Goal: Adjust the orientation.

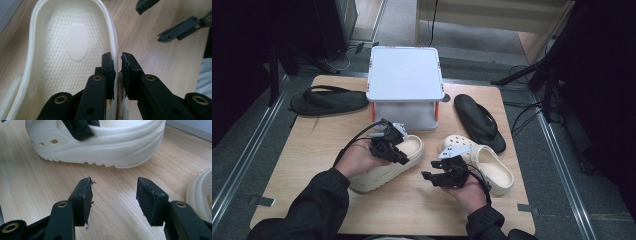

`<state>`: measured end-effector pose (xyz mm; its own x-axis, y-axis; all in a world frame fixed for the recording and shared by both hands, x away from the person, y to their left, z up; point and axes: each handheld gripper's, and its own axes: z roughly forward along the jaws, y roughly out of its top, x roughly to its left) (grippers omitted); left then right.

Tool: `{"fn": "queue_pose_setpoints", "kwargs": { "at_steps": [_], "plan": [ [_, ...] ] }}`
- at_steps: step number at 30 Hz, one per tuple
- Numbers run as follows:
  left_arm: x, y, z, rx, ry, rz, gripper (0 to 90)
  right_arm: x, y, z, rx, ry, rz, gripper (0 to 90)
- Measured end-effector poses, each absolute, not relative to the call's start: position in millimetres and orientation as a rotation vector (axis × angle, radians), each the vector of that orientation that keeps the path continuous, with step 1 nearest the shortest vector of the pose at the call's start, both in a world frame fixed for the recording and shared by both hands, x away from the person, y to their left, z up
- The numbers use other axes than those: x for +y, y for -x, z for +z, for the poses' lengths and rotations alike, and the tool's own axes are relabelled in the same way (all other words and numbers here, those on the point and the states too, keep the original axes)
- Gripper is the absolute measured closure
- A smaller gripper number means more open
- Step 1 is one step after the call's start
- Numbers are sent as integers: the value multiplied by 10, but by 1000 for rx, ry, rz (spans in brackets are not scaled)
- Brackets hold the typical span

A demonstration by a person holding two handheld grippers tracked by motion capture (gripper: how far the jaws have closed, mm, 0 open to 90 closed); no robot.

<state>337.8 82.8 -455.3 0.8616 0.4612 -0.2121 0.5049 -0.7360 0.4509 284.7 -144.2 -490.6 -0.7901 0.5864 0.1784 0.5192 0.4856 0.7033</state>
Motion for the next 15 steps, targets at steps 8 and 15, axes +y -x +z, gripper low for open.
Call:
{"fn": "queue_pose_setpoints", "kwargs": {
  "at_steps": [8, 15],
  "plan": [
    [704, -3426, -4617, 718, -2582, -87, 793, -1452, -2843, -4909, 2634, -992, 1205, 473],
    [747, -3467, -4639, 734, -2519, -116, 769, -1470, -2838, -4906, 2628, -994, 1208, 473]
  ]
}}
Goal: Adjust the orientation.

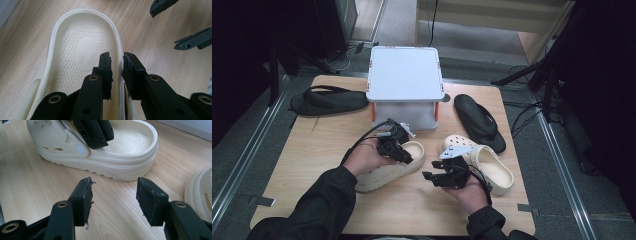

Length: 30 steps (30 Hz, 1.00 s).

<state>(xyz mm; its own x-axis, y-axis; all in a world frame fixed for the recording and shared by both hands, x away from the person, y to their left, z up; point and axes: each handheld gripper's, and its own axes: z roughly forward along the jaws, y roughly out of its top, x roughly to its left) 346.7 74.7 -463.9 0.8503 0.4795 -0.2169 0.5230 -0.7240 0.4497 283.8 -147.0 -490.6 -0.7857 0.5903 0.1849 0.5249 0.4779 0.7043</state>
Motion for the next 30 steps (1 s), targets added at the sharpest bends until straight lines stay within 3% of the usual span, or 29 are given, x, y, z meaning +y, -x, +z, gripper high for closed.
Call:
{"fn": "queue_pose_setpoints", "kwargs": {
  "at_steps": [15, 30],
  "plan": [
    [977, -3361, -4316, 772, -2384, -110, 747, -1478, -2865, -4899, 2622, -1007, 1232, 499],
    [1406, -3025, -4133, 819, -2329, -17, 771, -1440, -2926, -4802, 2595, -997, 1267, 590]
  ]
}}
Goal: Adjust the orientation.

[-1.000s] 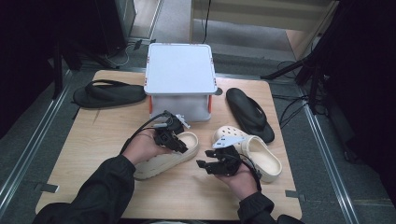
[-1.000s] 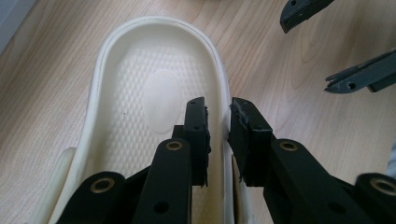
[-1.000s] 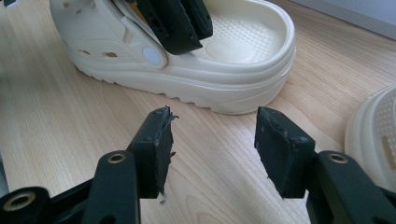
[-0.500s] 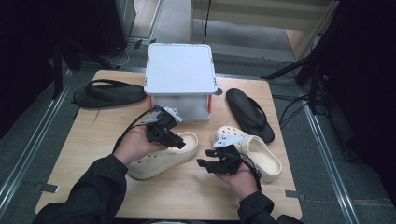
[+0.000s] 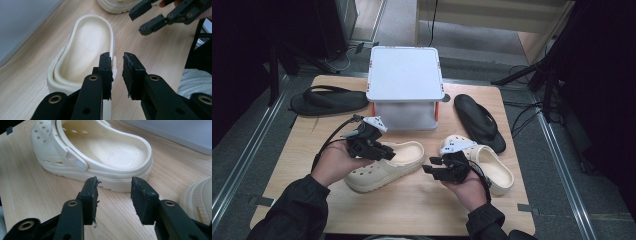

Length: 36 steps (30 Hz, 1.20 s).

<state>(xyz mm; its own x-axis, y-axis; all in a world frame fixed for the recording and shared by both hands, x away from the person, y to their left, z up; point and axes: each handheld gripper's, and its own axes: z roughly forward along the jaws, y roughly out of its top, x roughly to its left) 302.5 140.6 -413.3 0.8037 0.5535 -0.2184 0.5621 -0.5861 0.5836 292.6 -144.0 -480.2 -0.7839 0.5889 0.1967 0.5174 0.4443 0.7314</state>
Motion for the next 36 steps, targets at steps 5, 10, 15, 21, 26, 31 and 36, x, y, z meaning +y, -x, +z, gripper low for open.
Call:
{"fn": "queue_pose_setpoints", "kwargs": {
  "at_steps": [5, 10, 15, 21, 26, 31, 36],
  "plan": [
    [1524, -2924, -4162, 855, -2307, -3, 773, -1403, -2972, -4774, 2609, -995, 1276, 650],
    [1621, -2855, -4214, 876, -2296, 4, 802, -1360, -3035, -4768, 2630, -987, 1239, 727],
    [1736, -2753, -4308, 902, -2274, 10, 829, -1339, -3094, -4765, 2643, -989, 1235, 841],
    [1841, -2677, -4404, 960, -2253, 32, 840, -1288, -3148, -4779, 2652, -984, 1213, 884],
    [1873, -2595, -4465, 970, -2247, 45, 873, -1251, -3196, -4775, 2659, -979, 1220, 898],
    [1908, -2501, -4561, 1001, -2223, 34, 894, -1219, -3249, -4784, 2661, -976, 1222, 900],
    [1940, -2423, -4691, 1034, -2210, 15, 899, -1192, -3300, -4812, 2661, -982, 1227, 900]
  ]
}}
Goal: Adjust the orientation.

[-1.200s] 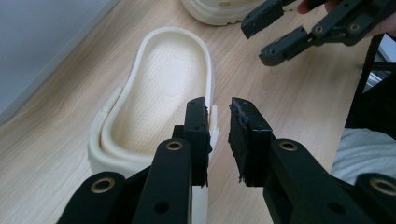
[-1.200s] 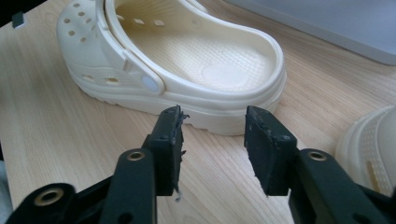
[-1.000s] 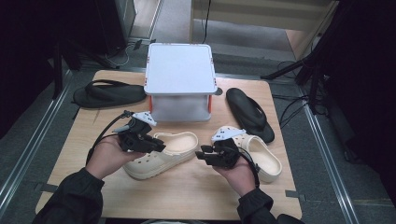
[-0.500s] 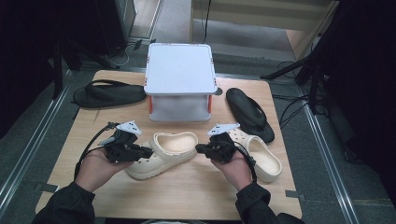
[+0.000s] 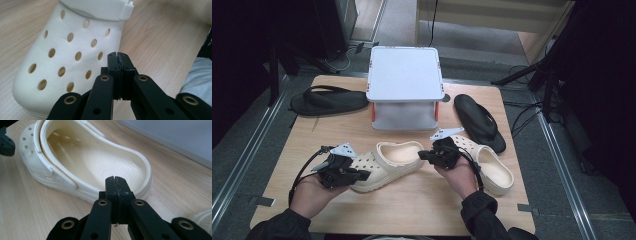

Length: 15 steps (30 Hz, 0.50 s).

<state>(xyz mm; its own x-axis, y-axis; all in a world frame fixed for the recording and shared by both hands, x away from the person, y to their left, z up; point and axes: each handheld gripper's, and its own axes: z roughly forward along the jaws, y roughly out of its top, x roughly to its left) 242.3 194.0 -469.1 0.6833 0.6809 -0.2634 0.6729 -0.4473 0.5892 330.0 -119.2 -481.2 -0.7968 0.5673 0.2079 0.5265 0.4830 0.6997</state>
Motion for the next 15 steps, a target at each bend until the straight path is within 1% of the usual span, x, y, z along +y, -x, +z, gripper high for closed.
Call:
{"fn": "queue_pose_setpoints", "kwargs": {
  "at_steps": [5, 6, 7, 10, 15],
  "plan": [
    [1957, -2403, -4807, 1077, -2201, 18, 895, -1112, -3353, -4835, 2670, -967, 1217, 900],
    [1957, -2398, -4836, 1087, -2201, 35, 898, -1095, -3364, -4849, 2673, -964, 1213, 900],
    [1968, -2398, -4869, 1091, -2177, 4, 898, -1077, -3375, -4865, 2679, -959, 1208, 900],
    [1970, -2398, -4884, 1089, -2170, 2, 899, -1021, -3391, -4922, 2698, -947, 1177, 900],
    [1936, -2375, -4894, 1073, -2198, 39, 900, -973, -3373, -4961, 2710, -920, 1150, 900]
  ]
}}
